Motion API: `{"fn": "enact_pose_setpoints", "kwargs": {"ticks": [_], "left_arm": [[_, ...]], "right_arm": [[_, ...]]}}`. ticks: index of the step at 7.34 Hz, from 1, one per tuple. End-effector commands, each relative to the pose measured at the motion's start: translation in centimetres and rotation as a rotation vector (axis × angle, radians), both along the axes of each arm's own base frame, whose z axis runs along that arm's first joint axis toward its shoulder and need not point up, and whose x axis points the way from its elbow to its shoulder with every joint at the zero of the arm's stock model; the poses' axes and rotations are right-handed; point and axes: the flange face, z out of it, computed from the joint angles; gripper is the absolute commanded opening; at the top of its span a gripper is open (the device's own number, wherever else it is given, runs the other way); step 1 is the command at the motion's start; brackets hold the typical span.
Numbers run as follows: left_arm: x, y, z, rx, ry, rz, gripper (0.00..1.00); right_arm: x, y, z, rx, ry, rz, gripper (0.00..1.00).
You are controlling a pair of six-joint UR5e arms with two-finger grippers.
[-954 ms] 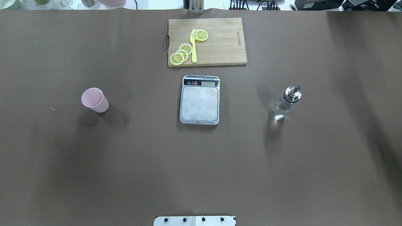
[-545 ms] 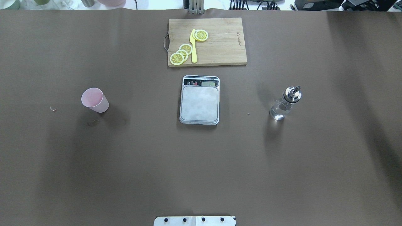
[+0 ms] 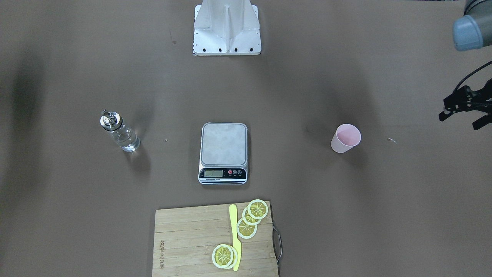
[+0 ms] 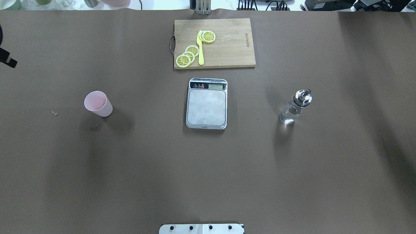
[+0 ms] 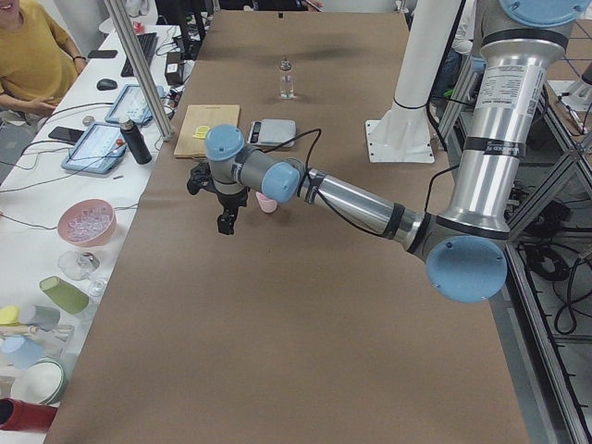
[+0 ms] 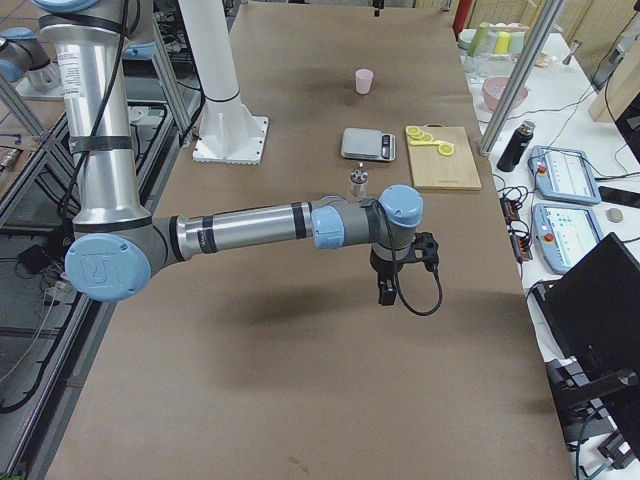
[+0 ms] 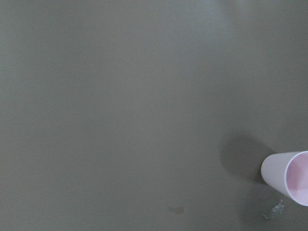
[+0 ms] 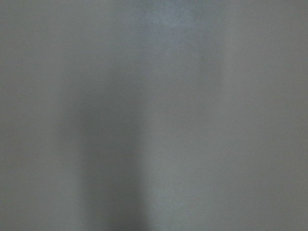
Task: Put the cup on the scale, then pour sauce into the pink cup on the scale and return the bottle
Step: 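Move the left gripper down over the pink cup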
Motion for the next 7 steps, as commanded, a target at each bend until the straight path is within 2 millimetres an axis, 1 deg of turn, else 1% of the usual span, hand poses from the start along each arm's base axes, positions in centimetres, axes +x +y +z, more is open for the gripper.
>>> {"fn": "enact_pose_setpoints", "kwargs": {"ticks": [1,2,3,4,5,6,7], "left_arm": [[6.8,0.9,-3.5,-0.054,-0.023,-0.034,1.00],[8.5,1.1,-4.2,-0.073,-0.020,-0.034,1.00],[10.9,1.8,-4.6,-0.101,-0.014,-0.023,1.00],[13.6,2.4,-5.8,-0.128,-0.006,-0.020,1.00],[16.1,3.0,-6.3,-0.143,-0.026,-0.034,0.99],[18.1,3.5,-5.6,-0.141,-0.049,-0.013,0.99],[18.5,3.2,-4.8,-0.141,-0.059,0.000,0.99]], "right_arm": [[-1.4,-1.5,-2.4,0.044,-0.009,-0.020,1.00],[-1.5,-1.7,-3.2,0.062,-0.011,-0.026,1.00],[-1.6,-1.7,-3.6,0.072,-0.012,-0.029,1.00],[-2.5,-1.6,-4.3,0.099,-0.017,-0.040,1.00],[-2.9,-1.6,-3.5,0.097,-0.019,-0.040,1.00],[-2.9,-1.6,-3.0,0.069,-0.018,-0.020,1.00],[-2.9,-1.5,-2.8,0.067,-0.018,-0.021,1.00]]}}
